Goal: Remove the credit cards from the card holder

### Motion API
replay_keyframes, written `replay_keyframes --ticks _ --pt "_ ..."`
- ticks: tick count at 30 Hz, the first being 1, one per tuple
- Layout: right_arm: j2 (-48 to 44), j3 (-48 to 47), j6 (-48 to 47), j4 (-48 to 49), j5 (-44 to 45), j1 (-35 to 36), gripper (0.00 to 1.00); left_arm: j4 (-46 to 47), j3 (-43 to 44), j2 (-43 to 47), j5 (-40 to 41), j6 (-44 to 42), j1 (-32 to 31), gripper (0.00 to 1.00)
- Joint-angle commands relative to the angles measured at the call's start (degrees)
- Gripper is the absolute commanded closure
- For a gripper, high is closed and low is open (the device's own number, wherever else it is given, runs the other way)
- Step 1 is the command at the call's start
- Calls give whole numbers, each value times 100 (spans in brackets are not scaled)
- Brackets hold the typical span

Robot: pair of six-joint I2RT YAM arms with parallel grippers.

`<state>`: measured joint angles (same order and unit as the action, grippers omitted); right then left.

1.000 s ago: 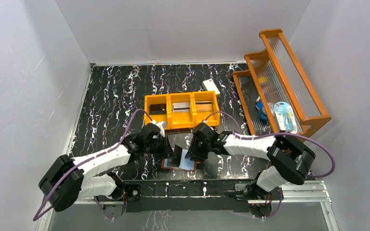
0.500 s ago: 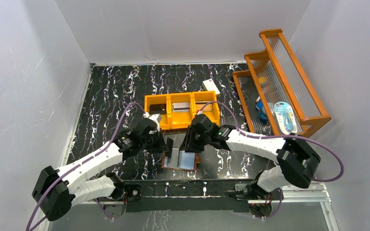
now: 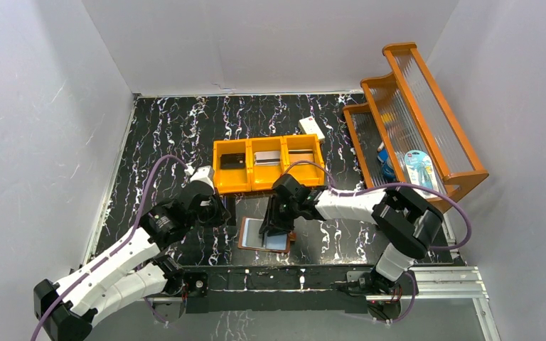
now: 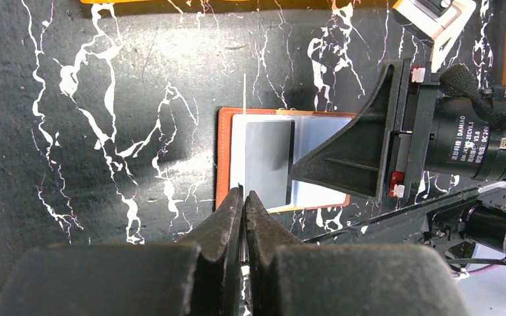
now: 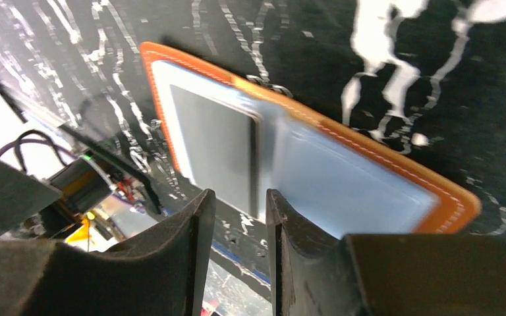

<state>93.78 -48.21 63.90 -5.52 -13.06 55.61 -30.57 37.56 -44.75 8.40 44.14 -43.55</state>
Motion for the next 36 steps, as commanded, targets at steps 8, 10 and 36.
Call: replay_keyframes --ticks 8,10,36 --pt "-679 97 -199 -498 664 27 56 217 144 -99 -250 -279 40 100" --pt "-937 240 -222 -57 609 21 54 387 141 -118 -509 -345 40 100" --pt "-3216 1767 246 2250 222 -675 43 578 1199 -766 -2799 -1872 1008 100"
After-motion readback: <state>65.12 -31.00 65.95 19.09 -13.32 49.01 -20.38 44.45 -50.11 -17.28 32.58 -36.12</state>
